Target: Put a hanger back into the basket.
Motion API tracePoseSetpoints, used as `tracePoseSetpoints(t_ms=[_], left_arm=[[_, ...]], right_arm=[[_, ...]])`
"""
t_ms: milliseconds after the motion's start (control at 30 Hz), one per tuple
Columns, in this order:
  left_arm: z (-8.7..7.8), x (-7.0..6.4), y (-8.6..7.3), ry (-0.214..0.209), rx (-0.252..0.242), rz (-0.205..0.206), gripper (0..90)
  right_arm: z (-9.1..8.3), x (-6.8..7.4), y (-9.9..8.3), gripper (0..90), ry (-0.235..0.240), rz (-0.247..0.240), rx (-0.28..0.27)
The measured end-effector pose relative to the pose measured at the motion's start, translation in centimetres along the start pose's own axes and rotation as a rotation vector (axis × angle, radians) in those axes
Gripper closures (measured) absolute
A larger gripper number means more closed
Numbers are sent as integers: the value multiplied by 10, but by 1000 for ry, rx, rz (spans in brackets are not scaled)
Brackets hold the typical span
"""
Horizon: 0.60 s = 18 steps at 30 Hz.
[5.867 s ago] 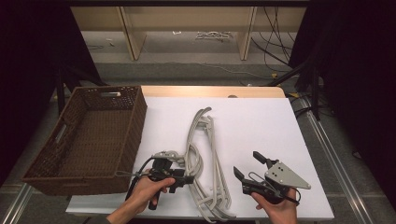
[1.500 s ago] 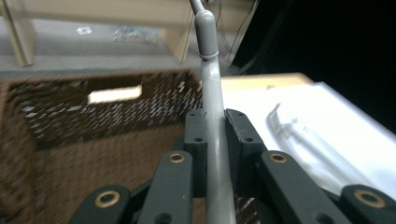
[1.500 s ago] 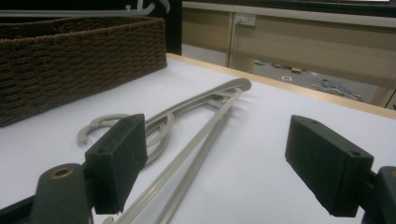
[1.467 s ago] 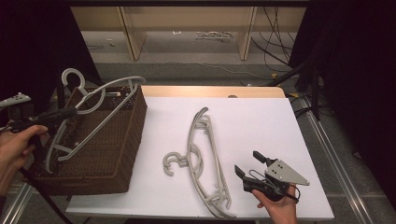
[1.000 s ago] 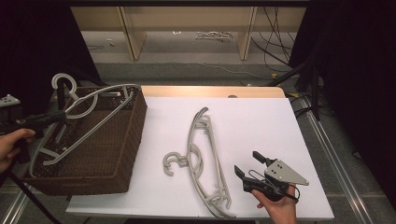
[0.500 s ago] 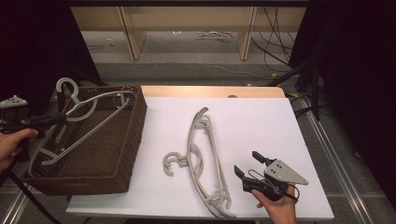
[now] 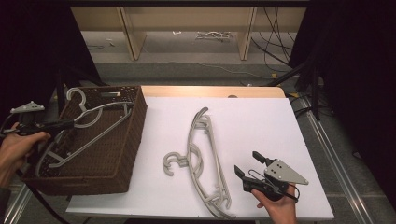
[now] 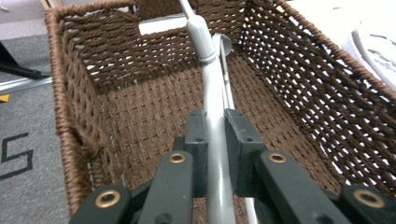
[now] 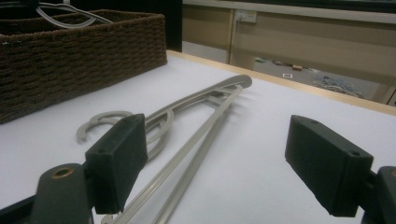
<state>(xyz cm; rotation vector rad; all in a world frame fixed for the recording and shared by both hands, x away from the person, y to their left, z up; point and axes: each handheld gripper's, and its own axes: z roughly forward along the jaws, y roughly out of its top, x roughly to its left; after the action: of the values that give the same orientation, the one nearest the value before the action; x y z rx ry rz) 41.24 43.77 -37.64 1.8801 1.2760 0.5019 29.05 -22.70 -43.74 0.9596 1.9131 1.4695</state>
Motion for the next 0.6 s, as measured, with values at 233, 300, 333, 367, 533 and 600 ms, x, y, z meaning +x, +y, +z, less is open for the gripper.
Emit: tracePoseSetpoints(t_ms=[233,300,333,367,533,600], left_arm=[[12,7,-14,45,80,-10,779],[15,7,-16,46,92,-35,777],[15,8,-17,53,116,-18,772],[16,9,-17,60,142,-1,772],[20,8,-21,134,113,-59,710],[16,7,-20,154,96,-72,700]], right_arm=[[-1,0,1,219,-8,-12,7],[0,0,0,219,-1,-7,3],[0,0,0,219,6,-4,7],[0,0,0,219,6,-4,7],[-1,0,0,219,-1,-6,10],[0,0,0,219,0,-3,2]])
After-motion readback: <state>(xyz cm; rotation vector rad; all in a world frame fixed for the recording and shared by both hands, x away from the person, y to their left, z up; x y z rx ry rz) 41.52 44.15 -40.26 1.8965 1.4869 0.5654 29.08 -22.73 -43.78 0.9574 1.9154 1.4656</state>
